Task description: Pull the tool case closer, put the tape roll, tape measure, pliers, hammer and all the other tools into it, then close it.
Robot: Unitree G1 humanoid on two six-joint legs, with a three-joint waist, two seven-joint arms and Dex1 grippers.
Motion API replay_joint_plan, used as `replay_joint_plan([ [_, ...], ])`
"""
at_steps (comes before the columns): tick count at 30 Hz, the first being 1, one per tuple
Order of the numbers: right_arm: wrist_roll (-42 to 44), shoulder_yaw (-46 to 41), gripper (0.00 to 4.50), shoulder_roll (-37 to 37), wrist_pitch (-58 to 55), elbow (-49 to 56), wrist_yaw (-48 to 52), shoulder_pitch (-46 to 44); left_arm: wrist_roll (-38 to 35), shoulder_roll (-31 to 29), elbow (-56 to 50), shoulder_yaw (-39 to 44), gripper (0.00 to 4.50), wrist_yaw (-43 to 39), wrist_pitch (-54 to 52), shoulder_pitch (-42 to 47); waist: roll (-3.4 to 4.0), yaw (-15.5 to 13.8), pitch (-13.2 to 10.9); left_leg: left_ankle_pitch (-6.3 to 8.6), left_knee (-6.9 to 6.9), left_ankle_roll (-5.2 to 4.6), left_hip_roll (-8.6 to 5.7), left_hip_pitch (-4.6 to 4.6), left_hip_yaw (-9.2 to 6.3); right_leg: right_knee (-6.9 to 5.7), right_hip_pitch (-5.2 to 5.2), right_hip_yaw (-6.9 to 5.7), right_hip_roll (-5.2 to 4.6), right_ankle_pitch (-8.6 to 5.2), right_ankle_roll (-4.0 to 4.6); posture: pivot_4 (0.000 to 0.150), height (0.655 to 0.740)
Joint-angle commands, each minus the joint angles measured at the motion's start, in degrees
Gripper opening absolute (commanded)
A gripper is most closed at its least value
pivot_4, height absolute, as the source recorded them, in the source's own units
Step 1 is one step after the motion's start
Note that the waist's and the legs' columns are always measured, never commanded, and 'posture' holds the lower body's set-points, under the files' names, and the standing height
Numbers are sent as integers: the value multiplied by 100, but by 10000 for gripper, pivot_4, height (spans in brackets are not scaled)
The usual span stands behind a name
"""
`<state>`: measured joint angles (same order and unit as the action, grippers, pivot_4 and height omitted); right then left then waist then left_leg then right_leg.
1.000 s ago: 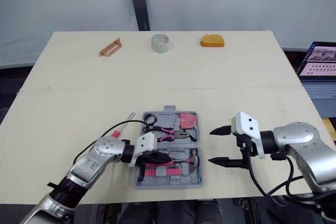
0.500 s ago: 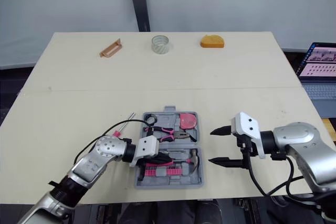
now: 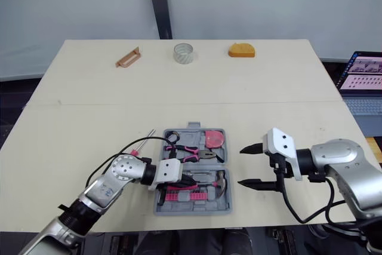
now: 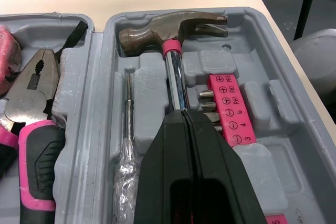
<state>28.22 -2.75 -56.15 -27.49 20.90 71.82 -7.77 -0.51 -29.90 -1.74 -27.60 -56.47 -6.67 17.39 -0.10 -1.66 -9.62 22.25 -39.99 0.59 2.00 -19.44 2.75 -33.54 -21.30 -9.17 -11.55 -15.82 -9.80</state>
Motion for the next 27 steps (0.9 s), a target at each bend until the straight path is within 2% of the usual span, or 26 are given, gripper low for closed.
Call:
replay_joint_plan([
  [1,37,-175,45000,-120,51,98,25,23,597,-141,608,-397,389,31,-197,-247,3,-1,3,0,0,0,0,1,0,1,1,0,0,0,0,1500,7400],
  [12,21,-149,45000,-110,48,52,25,-19,673,-143,773,-457,389,2,-103,-181,34,1,31,1,1,-1,0,6,0,3,5,0,0,0,0,1500,7400],
  [20,116,-217,45000,-28,42,-113,26,-25,-439,38,-53,273,389,-143,-897,-179,38,27,32,1,5,-1,0,4,1,3,0,0,1,0,0,1500,7400],
  [23,272,-312,45000,47,-62,-268,-17,-52,-1164,61,-675,799,8015,-142,-1688,-97,38,30,22,1,6,-1,1,-6,2,2,-11,1,1,0,0,1500,7400],
  [27,392,-475,45000,136,-131,-588,-112,-63,-2263,-38,-1488,1774,27867,-26,-2887,86,36,9,14,1,-2,-1,1,-23,-3,2,-19,1,1,0,0,1500,7400],
])
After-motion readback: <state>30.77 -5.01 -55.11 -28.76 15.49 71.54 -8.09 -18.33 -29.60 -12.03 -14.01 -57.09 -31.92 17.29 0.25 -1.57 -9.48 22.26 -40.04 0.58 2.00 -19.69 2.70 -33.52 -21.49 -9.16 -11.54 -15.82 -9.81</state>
